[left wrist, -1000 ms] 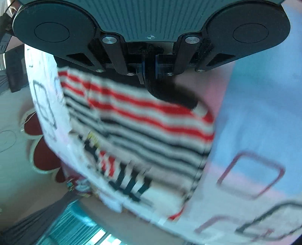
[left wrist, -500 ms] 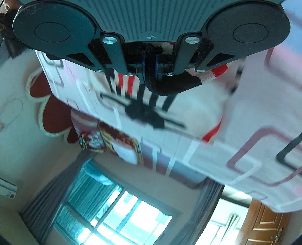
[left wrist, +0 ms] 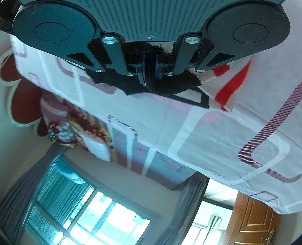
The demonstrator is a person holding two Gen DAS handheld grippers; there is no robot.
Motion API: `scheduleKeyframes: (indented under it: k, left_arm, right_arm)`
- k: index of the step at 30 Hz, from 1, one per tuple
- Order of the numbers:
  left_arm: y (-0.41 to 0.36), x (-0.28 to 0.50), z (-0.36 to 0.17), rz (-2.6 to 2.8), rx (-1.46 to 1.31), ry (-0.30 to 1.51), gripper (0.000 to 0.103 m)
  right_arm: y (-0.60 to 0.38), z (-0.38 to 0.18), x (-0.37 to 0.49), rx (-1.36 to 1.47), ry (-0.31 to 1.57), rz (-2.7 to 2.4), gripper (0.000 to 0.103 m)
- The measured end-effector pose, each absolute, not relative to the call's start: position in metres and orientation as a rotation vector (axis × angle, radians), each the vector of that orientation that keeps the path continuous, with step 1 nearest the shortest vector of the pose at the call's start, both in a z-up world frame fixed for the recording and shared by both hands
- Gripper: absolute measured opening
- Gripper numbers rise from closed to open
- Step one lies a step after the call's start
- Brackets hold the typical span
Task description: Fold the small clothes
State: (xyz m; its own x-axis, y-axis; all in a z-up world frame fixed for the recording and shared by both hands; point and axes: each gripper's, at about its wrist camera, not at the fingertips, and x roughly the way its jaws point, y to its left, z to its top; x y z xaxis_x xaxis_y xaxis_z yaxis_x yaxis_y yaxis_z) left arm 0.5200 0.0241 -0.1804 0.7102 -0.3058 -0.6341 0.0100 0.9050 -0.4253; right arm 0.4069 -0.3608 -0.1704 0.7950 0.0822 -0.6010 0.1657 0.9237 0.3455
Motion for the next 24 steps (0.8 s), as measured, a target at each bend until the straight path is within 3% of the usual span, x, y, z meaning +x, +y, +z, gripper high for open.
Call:
scheduleKeyframes:
  k: [6,7,9,10,11,13,16,17,24]
  left_arm:
    - [0.018,0.55,-0.202,-0.148,-0.41,0.897,0.009]
    - [0.02,0.551,-0.202,-0.152,-0.433,0.908,0.011]
    - [0.025,0.551,-0.197,-0.158,-0.475,0.909,0.039]
    - [0.028,0.549,-0.193,-0.15,-0.493,0.888,0.075]
    - [0.03,0.545,-0.187,-0.126,-0.489,0.847,0.095]
    - [0.032,0.535,-0.171,-0.102,-0.433,0.756,0.096]
    - [0.032,0.53,-0.166,-0.125,-0.397,0.749,0.096]
    - [0.029,0.529,-0.167,-0.139,-0.377,0.755,0.096]
    - [0.016,0.539,-0.209,-0.094,-0.268,0.865,0.095]
  right_arm:
    - [-0.365,-0.196,0.439,0.4,0.709,-0.057,0.011]
    - [-0.368,-0.2,0.443,0.426,0.728,-0.053,0.016]
    - [-0.374,-0.202,0.446,0.479,0.718,-0.051,0.025]
    - [-0.376,-0.199,0.445,0.484,0.693,-0.055,0.035]
    - [-0.378,-0.195,0.443,0.479,0.67,-0.066,0.054]
    - [-0.377,-0.183,0.433,0.445,0.597,-0.104,0.066]
    - [-0.372,-0.174,0.429,0.356,0.59,-0.104,0.039]
    - [-0.368,-0.172,0.427,0.328,0.59,-0.104,0.036]
    - [-0.319,-0.189,0.45,0.083,0.704,-0.063,0.034]
